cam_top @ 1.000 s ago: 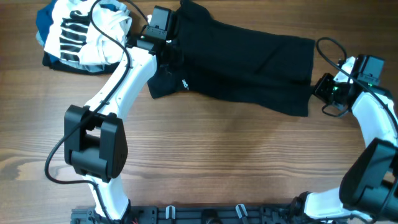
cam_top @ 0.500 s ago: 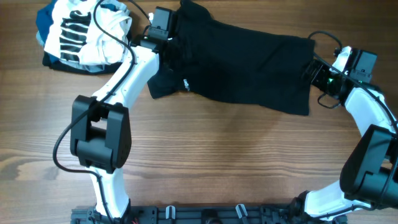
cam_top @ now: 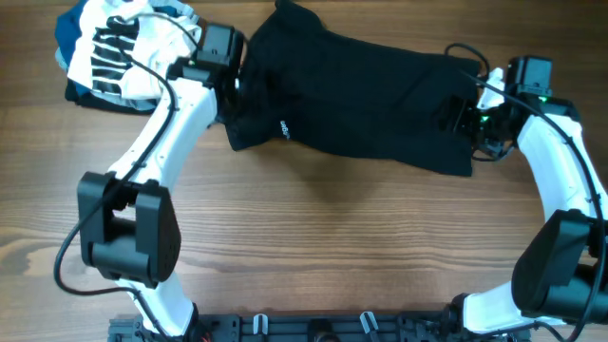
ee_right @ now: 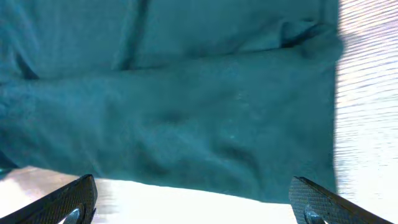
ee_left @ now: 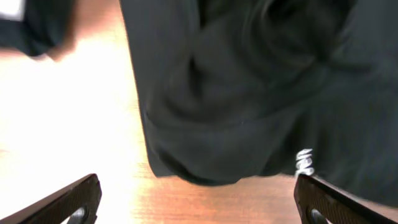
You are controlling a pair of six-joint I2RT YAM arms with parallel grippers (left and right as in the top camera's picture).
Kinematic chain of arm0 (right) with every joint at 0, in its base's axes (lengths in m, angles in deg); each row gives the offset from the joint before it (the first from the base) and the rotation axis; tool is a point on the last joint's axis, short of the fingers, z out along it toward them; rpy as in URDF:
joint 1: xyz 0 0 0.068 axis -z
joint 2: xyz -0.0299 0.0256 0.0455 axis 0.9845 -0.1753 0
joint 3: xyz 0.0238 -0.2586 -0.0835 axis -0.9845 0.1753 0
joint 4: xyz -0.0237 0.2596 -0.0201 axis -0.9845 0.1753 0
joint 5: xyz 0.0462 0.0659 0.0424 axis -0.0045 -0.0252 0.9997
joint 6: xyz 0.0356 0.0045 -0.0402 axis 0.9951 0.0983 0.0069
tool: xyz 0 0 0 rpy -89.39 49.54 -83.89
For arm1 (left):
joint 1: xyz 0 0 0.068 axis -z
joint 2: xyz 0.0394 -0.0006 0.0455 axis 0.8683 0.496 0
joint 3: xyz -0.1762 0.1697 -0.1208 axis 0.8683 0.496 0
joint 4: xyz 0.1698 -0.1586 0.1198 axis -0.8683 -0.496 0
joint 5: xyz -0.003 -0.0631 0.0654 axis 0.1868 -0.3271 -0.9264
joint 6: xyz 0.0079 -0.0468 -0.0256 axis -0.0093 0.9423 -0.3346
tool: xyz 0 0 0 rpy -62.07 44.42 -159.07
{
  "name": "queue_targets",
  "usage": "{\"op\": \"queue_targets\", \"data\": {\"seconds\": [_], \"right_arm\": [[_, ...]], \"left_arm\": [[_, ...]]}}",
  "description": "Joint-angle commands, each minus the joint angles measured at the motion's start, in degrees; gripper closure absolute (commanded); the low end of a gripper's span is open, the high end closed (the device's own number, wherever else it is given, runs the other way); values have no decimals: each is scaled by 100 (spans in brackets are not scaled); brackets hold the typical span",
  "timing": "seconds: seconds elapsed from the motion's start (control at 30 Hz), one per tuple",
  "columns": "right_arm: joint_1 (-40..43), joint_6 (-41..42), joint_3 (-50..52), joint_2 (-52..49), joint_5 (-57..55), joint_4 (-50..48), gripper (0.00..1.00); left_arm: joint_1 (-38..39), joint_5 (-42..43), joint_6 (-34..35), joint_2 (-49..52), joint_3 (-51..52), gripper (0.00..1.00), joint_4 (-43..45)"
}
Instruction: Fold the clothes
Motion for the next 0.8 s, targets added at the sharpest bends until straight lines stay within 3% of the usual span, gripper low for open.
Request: {"op": "queue_targets", "data": {"seconds": [0.0, 0.23, 0.47, 0.77], "right_arm": [[-31, -90, -79, -7, -166, -2, 1], [-33, -83, -74, -90, -407, -33, 2], [-31, -74, 66, -92, -446, -216, 2], [-31, -76, 116, -92, -446, -293, 2]], "left_arm": [[7, 304, 7, 129, 490, 4, 105], [61, 372, 367, 129, 1246, 9, 1038], [212, 376, 380, 131, 1816, 41, 1585], [205, -610, 380, 151, 2083, 44, 2087]]}}
